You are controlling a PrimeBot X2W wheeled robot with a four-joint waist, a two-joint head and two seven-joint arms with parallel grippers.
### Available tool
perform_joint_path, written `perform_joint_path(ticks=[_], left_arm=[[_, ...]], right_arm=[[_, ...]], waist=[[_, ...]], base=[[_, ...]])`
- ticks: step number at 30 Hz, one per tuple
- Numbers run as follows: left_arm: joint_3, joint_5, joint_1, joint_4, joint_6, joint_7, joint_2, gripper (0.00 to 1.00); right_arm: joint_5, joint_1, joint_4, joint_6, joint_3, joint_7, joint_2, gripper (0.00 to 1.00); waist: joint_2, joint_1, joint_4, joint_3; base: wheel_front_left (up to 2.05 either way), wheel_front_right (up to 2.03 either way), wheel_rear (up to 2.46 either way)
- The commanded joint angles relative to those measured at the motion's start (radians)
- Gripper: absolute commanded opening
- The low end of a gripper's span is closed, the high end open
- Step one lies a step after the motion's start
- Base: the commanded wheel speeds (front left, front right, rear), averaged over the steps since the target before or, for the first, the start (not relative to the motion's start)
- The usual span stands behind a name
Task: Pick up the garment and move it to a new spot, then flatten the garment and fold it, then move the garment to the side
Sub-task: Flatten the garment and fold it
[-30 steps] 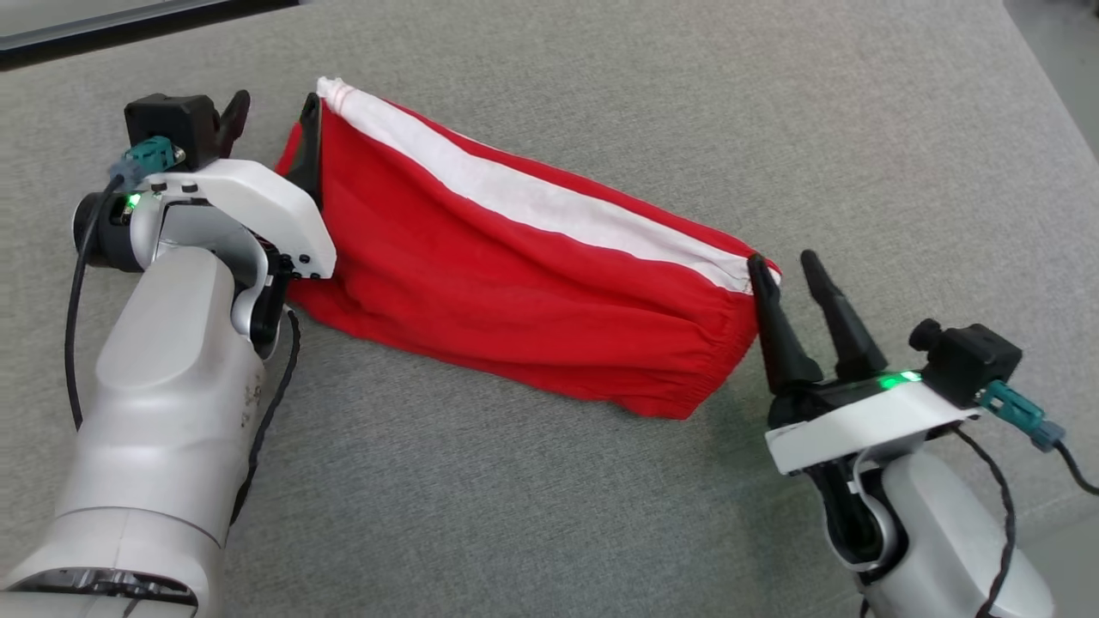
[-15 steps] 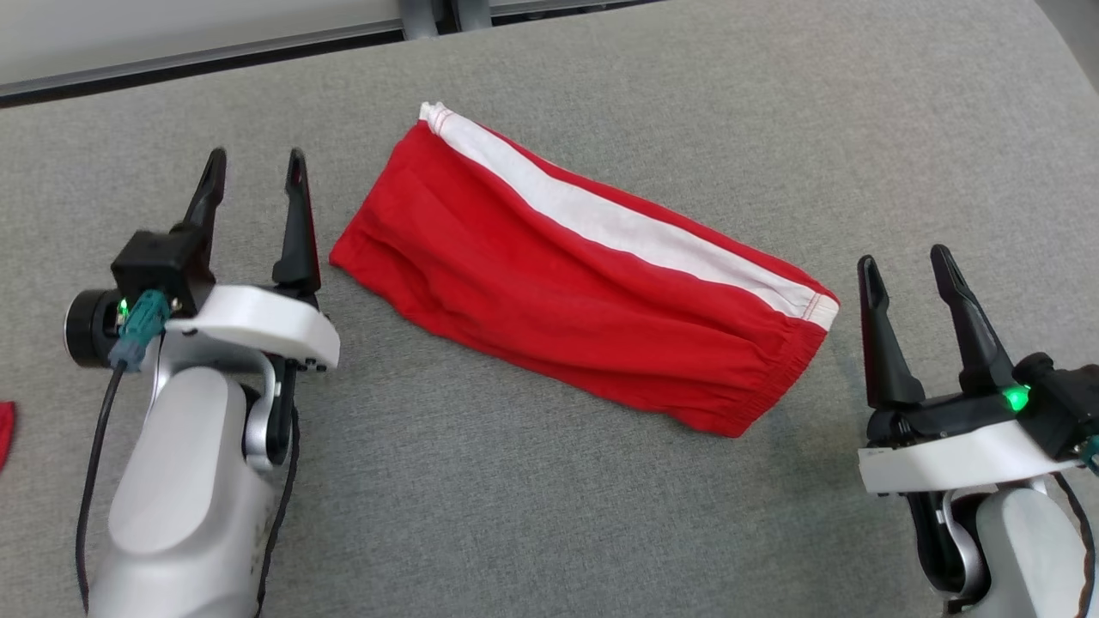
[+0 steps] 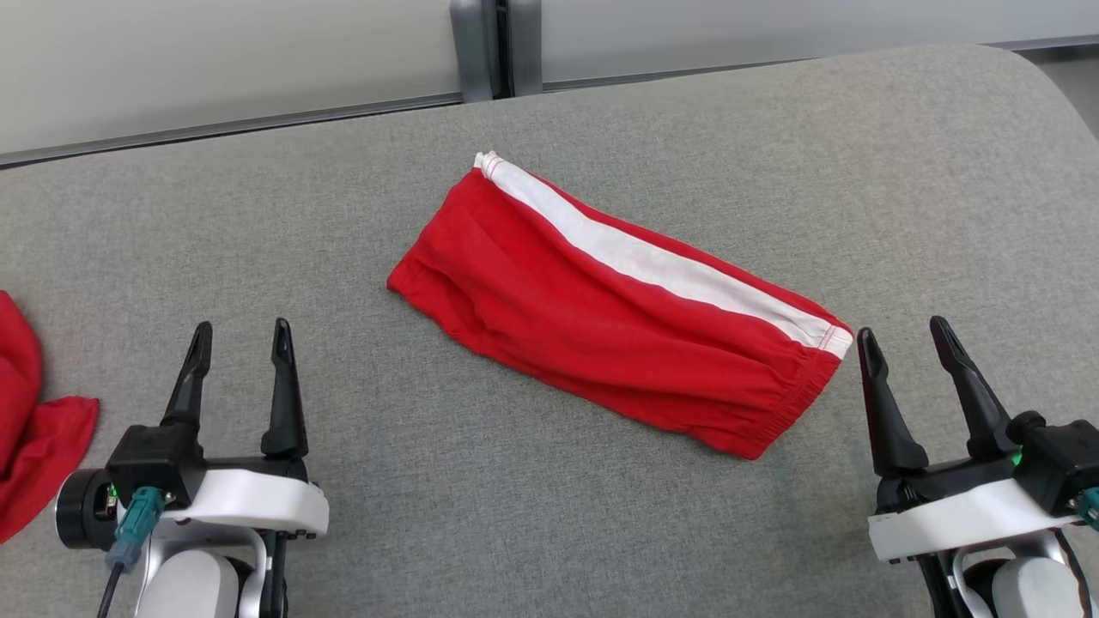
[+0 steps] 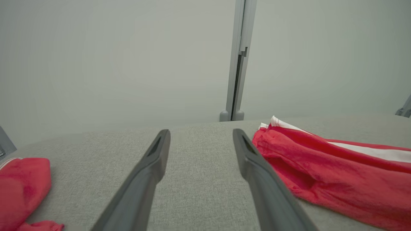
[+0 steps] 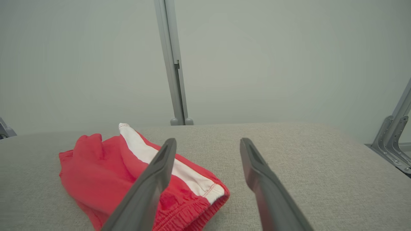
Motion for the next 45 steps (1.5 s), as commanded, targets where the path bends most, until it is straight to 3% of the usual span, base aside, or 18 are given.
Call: perform_joint_path(ticks=[1, 20, 23, 29, 36, 45], left_arm=[[0.005, -0.001, 0.018, -0.016, 0.009, 0.006, 0.007, 1.00], [-0.014, -0.004, 0.077, -0.097, 0.037, 0.053, 0.017, 1.00], [-0.031, 0.004, 0.048, -0.100, 0.024, 0.062, 0.022, 1.00], [-0.114, 0.012, -0.107, -0.069, -0.046, 0.119, 0.010, 1.00], [-0.185, -0.002, -0.358, 0.140, -0.134, 0.249, -0.007, 1.00], [-0.171, -0.046, -0.524, 0.498, -0.154, 0.341, 0.001, 1.00]], right_arm=[[-0.003, 0.012, -0.015, 0.000, -0.003, 0.007, -0.003, 1.00], [0.007, 0.025, -0.032, 0.000, -0.001, 0.029, -0.001, 1.00], [0.007, 0.020, -0.036, 0.000, -0.005, 0.029, 0.002, 1.00], [0.005, -0.007, -0.042, 0.000, -0.001, 0.031, 0.011, 1.00], [0.018, -0.052, -0.028, 0.000, 0.032, 0.020, 0.021, 1.00], [0.040, -0.076, 0.026, 0.000, 0.046, -0.011, 0.036, 1.00]], waist=[[0.0000, 0.0000, 0.003, -0.007], [0.0000, 0.0000, 0.017, -0.014], [0.0000, 0.0000, 0.018, -0.005], [0.0000, 0.0000, 0.009, 0.047], [0.0000, 0.0000, -0.052, 0.126], [0.0000, 0.0000, -0.100, 0.164]], base=[[0.00, 0.00, 0.00], [0.00, 0.00, 0.00], [0.00, 0.00, 0.00], [0.00, 0.00, 0.00], [0.00, 0.00, 0.00], [0.00, 0.00, 0.00]])
